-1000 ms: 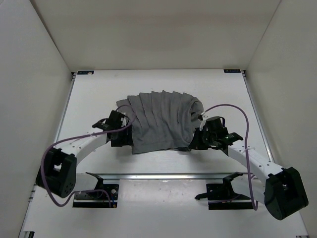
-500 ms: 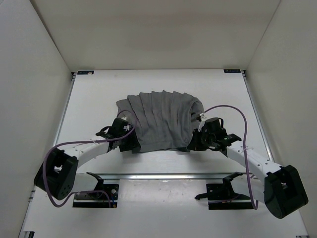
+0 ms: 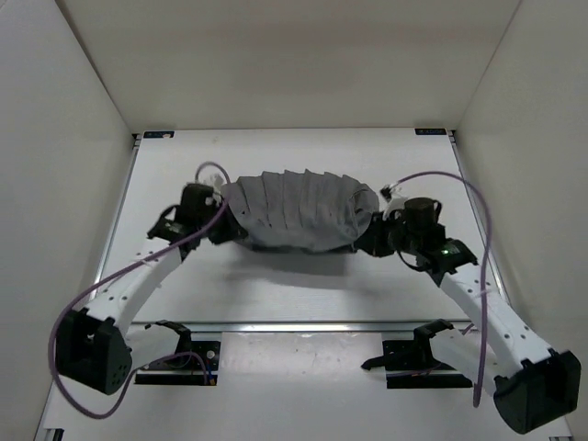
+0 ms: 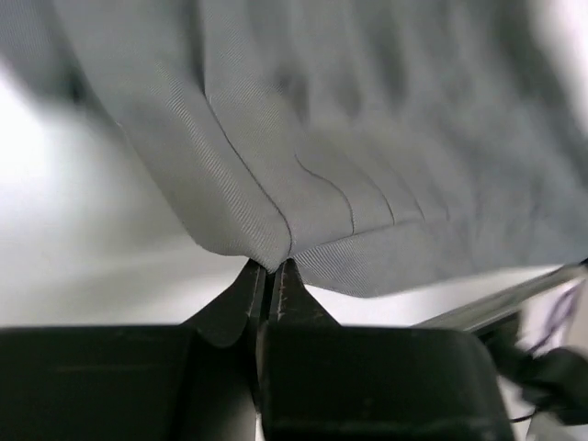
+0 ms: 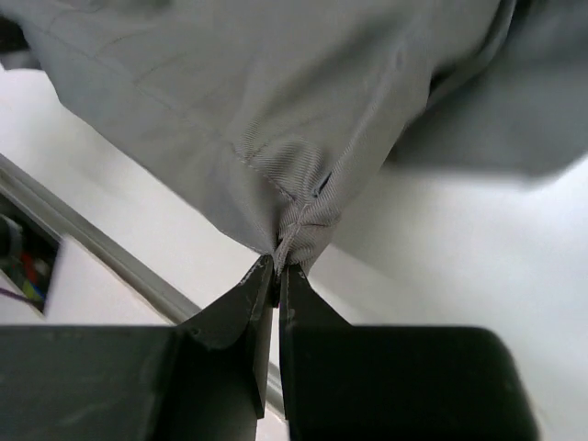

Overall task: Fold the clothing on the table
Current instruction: Flatten the skirt out, then fold the skirt

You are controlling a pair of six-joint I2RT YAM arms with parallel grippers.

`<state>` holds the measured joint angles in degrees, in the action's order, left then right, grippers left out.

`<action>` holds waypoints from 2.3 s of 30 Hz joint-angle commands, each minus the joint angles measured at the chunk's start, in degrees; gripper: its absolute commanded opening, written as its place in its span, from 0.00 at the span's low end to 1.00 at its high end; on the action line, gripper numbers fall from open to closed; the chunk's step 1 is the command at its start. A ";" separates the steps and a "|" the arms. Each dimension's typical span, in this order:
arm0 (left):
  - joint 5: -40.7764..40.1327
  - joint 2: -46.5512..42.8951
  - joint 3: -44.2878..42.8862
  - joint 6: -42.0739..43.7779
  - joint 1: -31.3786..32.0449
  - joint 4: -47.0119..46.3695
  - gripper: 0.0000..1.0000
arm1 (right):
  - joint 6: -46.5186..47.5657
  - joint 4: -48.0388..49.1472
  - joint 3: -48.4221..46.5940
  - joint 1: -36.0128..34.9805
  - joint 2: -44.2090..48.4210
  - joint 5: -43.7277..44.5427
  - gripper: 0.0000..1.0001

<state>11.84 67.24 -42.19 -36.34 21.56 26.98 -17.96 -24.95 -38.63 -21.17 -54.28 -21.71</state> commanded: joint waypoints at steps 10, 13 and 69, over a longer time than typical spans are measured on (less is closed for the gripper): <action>-0.50 -9.59 -41.99 4.95 -3.89 17.93 0.00 | 1.26 -3.70 -33.24 7.72 6.40 -10.53 0.00; 1.43 -5.38 -45.43 6.19 -6.70 17.23 0.00 | 0.38 -2.39 -35.80 7.90 1.13 -12.21 0.00; 3.19 -14.33 24.70 -2.15 0.50 -6.32 0.67 | -6.74 9.82 12.52 4.56 -9.78 1.51 0.64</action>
<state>15.86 53.67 -19.25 -36.73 22.50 23.29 -25.08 -19.86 -25.91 -15.66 -63.00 -21.74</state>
